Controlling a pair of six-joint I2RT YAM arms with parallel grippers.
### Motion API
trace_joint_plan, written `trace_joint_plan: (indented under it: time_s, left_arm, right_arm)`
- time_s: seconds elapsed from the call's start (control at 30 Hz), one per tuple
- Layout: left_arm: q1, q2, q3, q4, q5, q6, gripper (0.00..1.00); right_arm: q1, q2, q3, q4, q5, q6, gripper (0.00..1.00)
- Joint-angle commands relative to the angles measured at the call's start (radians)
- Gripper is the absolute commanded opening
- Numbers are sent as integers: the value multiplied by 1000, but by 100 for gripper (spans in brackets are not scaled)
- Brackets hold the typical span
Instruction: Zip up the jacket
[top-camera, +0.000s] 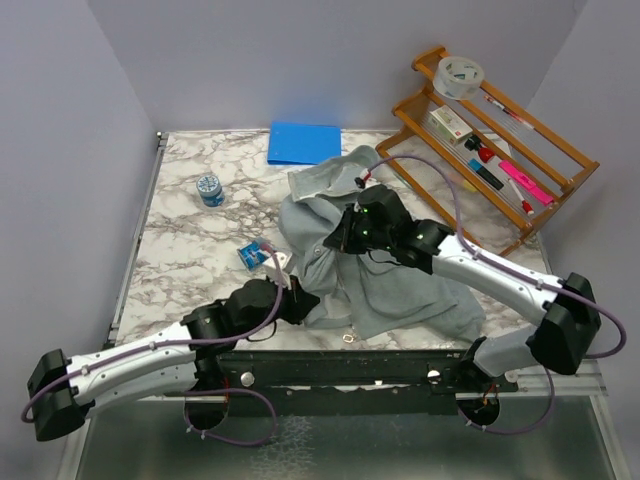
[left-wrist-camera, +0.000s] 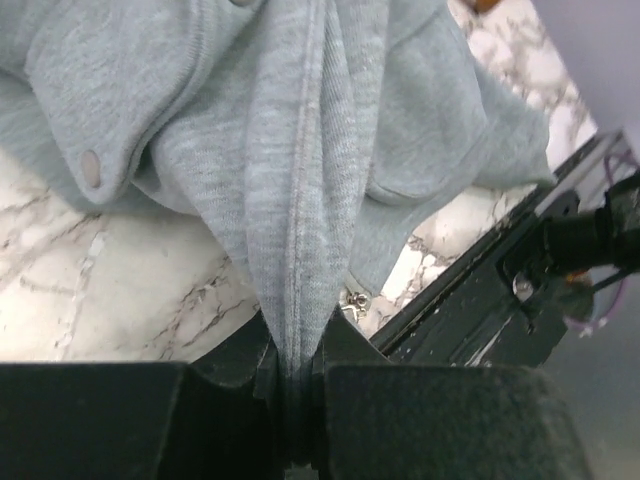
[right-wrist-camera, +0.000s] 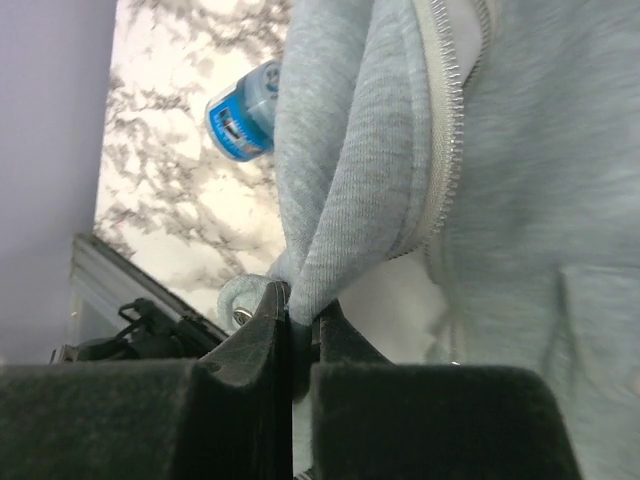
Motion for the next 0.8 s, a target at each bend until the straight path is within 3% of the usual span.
trace_joint_plan:
  time_s: [0.0, 0.1, 0.23, 0.3, 0.4, 0.5, 0.77]
  left_arm:
    - [-1, 172, 122, 46, 184, 234, 0]
    - [73, 277, 188, 87, 293, 323, 0]
    - [356, 434, 252, 138, 578, 346, 0]
    - [420, 515, 295, 92, 654, 367, 0]
    - [424, 594, 334, -6, 660, 398, 0]
    - [416, 588, 278, 3, 632, 335, 8]
    - [395, 491, 78, 226, 603, 111, 28]
  right_arm:
    - [-72, -125, 58, -124, 366, -146, 1]
    - [-90, -199, 80, -166, 444, -187, 0]
    - [-98, -245, 98, -203, 503, -225, 0]
    - [-100, -235, 85, -200, 488, -230, 1]
    - [-103, -188, 35, -160, 426, -221, 1]
    - [-111, -122, -13, -98, 383, -201, 1]
    - [-184, 9, -37, 26, 219, -174, 0]
